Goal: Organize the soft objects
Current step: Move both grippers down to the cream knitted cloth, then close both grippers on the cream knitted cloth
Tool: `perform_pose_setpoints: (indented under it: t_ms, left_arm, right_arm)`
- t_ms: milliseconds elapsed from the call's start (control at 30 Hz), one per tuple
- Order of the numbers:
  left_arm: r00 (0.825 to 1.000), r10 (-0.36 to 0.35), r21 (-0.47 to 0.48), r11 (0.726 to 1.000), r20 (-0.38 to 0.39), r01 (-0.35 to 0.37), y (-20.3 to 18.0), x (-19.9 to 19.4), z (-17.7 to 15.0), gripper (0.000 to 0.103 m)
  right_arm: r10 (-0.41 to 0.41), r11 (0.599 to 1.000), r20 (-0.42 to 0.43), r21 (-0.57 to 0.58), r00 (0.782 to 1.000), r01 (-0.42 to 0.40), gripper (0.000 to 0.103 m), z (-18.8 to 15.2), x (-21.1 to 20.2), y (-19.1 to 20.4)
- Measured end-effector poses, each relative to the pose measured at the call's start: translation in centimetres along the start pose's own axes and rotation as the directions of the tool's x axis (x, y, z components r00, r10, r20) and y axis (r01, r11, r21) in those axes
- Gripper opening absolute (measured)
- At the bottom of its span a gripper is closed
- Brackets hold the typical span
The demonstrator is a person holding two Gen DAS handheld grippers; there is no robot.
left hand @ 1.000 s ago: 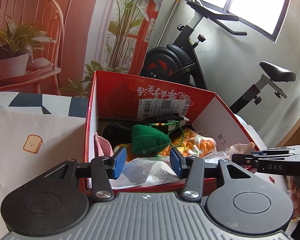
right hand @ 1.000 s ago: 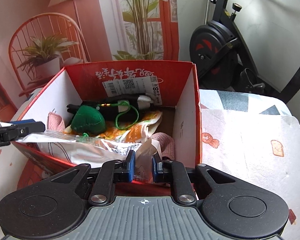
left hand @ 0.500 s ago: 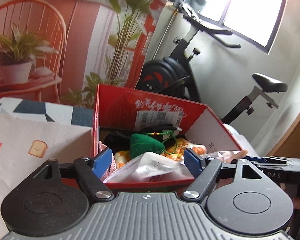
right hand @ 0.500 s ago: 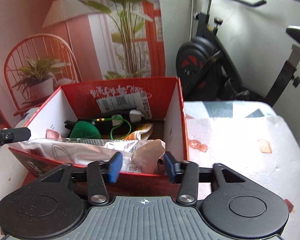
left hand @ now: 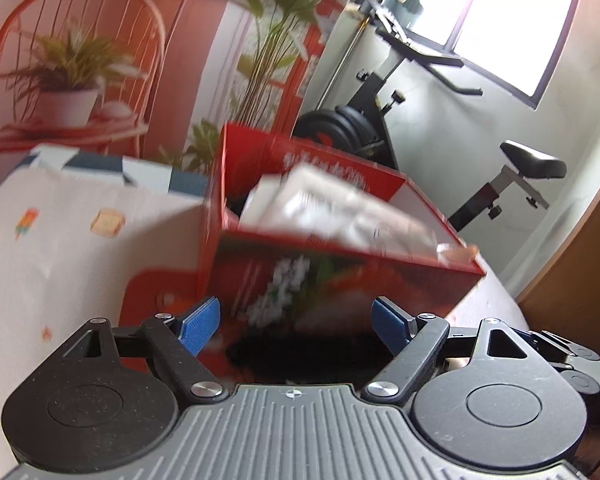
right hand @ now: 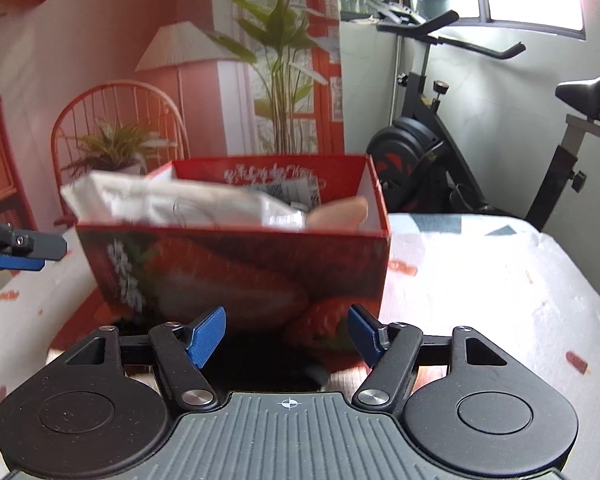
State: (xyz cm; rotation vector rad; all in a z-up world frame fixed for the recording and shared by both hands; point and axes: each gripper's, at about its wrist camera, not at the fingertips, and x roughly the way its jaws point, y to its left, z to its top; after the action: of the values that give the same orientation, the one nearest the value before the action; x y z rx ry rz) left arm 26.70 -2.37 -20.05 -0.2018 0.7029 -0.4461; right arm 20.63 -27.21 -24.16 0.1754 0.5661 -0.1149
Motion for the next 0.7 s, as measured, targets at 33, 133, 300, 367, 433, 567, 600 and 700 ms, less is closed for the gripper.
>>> perform_pose_setpoints:
  t_ms: [33,133,300,367,433,567,600,700]
  left_arm:
    - [1.0,0.004,-0.01,1.0,-0.012,-0.004,0.2,0.1,-0.6,0.085]
    - [0.998,0.003,-0.058,0.998,-0.055,-0.006,0.9,0.6,-2.3,0.085]
    - [0.991,0.01,-0.063,0.998,-0.131,-0.018,1.2,1.5,-4.8,0.083]
    - [0.989,0.013,-0.07,0.997,-0.147,-0.023,1.5,1.9,-5.2,0.081]
    - [0.987,0.015,-0.079,0.996,-0.158,-0.028,1.5,2.1,-5.7,0.079]
    - [0.983,0.027,-0.067,0.997,-0.182,-0.04,1.5,2.7,-6.5,0.072]
    - [0.982,0.029,-0.064,0.997,-0.189,-0.042,1.5,2.9,-6.7,0.071]
    - [0.978,0.025,-0.065,0.997,-0.205,-0.04,1.5,3.2,-7.3,0.068]
  right_arm:
    - [-0.005,1.0,-0.009,-0.01,1.0,0.005,0.064,-0.7,0.0,0.0]
    - [-0.016,1.0,-0.038,-0.016,0.999,0.015,0.064,-2.4,0.0,-0.2]
    - [-0.032,0.999,-0.073,-0.016,0.997,0.03,0.064,-4.4,0.4,-0.8]
    - [-0.04,0.999,-0.078,-0.007,0.996,0.039,0.064,-4.7,0.9,-1.4]
    - [-0.045,0.999,-0.084,-0.01,0.995,0.044,0.064,-4.9,1.4,-1.7]
    - [-0.064,0.998,-0.1,-0.012,0.993,0.063,0.064,-5.7,2.5,-2.0]
    - [-0.066,0.998,-0.106,-0.003,0.992,0.066,0.063,-5.9,2.7,-2.1]
    - [-0.056,0.998,-0.098,0.032,0.994,0.059,0.063,-6.6,3.0,-2.6]
